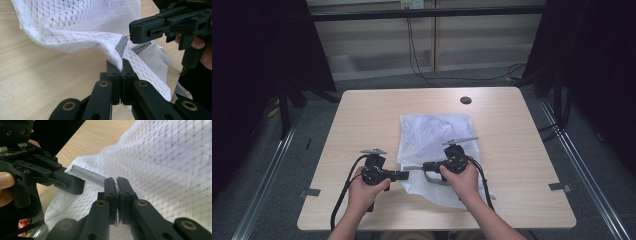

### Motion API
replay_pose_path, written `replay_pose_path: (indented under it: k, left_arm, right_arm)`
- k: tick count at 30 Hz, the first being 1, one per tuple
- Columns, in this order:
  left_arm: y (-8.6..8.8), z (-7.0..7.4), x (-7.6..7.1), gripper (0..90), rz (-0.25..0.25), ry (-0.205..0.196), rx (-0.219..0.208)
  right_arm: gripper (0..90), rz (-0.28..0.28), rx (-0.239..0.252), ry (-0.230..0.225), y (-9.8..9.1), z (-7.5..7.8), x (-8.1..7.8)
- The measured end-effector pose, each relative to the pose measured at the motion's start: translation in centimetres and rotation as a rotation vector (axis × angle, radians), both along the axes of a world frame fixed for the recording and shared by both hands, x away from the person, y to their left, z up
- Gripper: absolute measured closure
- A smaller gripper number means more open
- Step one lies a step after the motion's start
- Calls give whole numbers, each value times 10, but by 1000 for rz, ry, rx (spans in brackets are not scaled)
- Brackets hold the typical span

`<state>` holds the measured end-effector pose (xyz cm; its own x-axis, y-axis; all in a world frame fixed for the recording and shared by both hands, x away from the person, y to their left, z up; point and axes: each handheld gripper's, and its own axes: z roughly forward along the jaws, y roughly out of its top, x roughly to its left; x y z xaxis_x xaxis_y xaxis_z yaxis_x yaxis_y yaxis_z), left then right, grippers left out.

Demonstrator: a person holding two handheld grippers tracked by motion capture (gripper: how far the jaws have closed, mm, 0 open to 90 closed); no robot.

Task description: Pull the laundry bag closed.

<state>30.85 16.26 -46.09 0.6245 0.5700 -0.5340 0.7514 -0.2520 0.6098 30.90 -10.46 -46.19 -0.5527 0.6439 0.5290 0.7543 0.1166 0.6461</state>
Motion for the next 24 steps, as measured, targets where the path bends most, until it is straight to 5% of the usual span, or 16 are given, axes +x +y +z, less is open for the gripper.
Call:
replay_pose_path:
  k: [24]
  left_arm:
    - [1,0,0,886,-13,24,-5]
  right_arm:
    - [876,10,-7,-5,1,0,-1]
